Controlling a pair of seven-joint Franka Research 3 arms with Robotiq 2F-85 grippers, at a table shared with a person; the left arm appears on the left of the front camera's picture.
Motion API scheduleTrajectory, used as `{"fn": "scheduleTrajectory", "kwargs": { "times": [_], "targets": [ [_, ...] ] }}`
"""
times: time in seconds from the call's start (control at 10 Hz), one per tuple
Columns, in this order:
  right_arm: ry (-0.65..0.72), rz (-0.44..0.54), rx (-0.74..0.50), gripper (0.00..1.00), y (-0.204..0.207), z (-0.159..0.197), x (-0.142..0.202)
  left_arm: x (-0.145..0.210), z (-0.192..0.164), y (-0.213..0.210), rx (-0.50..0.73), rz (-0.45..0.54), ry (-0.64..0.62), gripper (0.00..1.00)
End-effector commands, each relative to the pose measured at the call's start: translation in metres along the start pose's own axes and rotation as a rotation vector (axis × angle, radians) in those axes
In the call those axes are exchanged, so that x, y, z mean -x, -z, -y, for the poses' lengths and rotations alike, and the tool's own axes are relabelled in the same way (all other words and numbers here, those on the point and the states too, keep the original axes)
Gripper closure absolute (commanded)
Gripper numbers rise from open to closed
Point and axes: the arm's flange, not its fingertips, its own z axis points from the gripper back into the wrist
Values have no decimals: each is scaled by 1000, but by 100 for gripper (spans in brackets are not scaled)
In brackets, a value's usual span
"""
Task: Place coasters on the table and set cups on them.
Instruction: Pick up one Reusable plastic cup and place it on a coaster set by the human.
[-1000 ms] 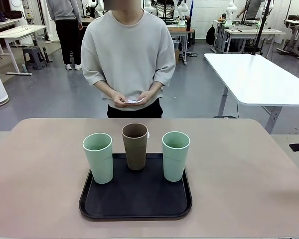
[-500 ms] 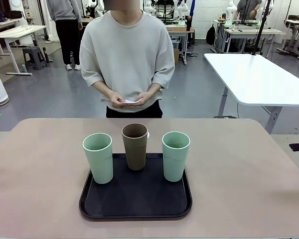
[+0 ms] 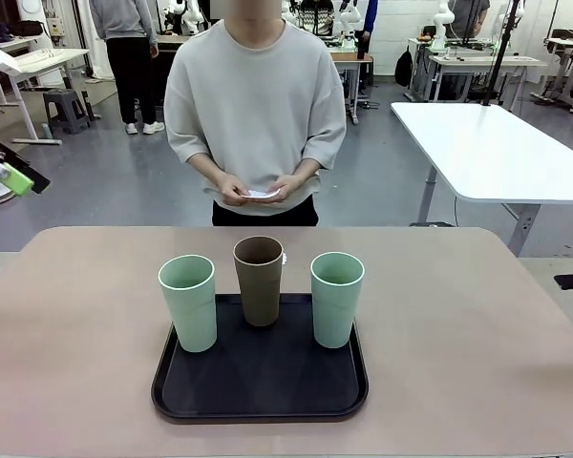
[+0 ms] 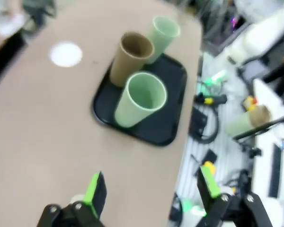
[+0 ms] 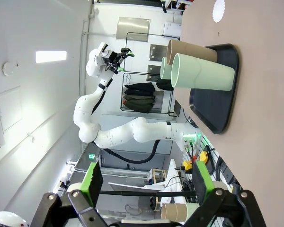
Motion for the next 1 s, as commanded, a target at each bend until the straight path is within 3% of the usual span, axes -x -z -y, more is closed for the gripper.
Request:
{"fn": "scheduleTrajectory", "kwargs": {
  "times": [0.0,0.3,0.5,0.9],
  "targets": [
    [-2,1,-14,0,-1,-1,-1,6,14,30,-99,-69,169,0],
    [-2,1,-14,0,-1,-1,-1,-4,26,71,-238,-195,319,0],
    [-2,1,-14,0,-1,-1,-1,-7,24,86,-263,-241,361,0],
    [-2,1,-14,0,-1,-1,-1,-12,25,79,-236,-217,333,0]
  ]
}}
